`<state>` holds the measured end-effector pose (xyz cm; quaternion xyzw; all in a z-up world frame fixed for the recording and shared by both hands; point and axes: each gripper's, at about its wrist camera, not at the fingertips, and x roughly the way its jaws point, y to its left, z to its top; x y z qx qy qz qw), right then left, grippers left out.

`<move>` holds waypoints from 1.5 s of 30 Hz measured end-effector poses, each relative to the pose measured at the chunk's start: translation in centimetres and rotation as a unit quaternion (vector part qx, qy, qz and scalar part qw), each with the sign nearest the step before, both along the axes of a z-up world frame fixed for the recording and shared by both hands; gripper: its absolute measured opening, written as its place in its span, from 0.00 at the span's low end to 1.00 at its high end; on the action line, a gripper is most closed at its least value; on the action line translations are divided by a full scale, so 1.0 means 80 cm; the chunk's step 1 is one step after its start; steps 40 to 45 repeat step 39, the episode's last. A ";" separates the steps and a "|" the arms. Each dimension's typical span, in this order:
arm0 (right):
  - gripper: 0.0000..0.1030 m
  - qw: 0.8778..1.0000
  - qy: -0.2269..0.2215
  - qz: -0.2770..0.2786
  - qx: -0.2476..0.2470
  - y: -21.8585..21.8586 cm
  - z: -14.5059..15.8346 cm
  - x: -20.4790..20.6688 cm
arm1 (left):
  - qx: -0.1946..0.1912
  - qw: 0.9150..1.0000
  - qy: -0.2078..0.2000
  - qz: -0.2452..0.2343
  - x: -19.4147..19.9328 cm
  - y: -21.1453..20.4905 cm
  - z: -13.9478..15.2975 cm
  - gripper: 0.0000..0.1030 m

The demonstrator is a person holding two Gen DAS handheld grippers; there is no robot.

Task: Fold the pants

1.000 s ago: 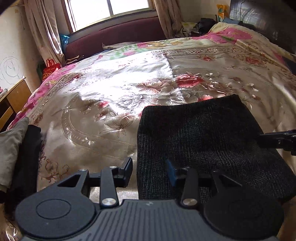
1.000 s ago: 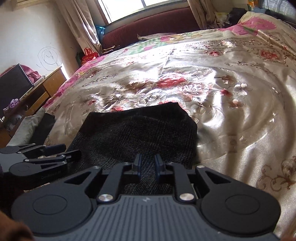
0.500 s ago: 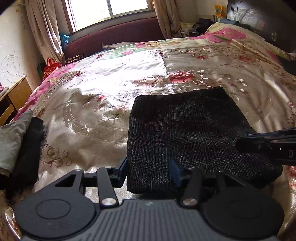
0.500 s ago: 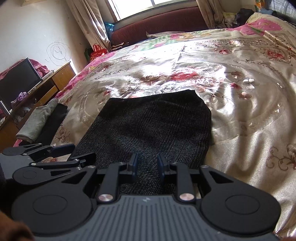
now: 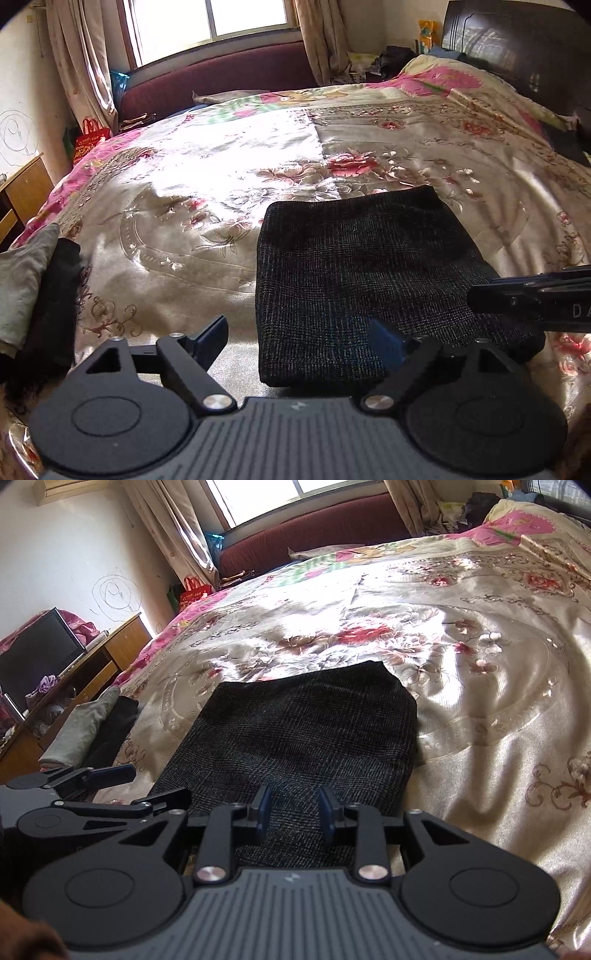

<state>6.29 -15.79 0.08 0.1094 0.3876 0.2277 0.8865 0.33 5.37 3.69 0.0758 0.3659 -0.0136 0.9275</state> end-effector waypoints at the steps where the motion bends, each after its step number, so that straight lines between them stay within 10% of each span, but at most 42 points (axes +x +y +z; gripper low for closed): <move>1: 0.30 1.000 0.002 0.002 0.003 0.001 -0.001 -0.003 | 0.006 1.000 -0.003 0.001 -0.004 -0.004 -0.002 0.95; 45: 0.37 0.999 -0.010 0.019 -0.040 0.017 -0.007 -0.057 | 0.010 0.999 -0.017 0.041 -0.052 -0.015 0.001 1.00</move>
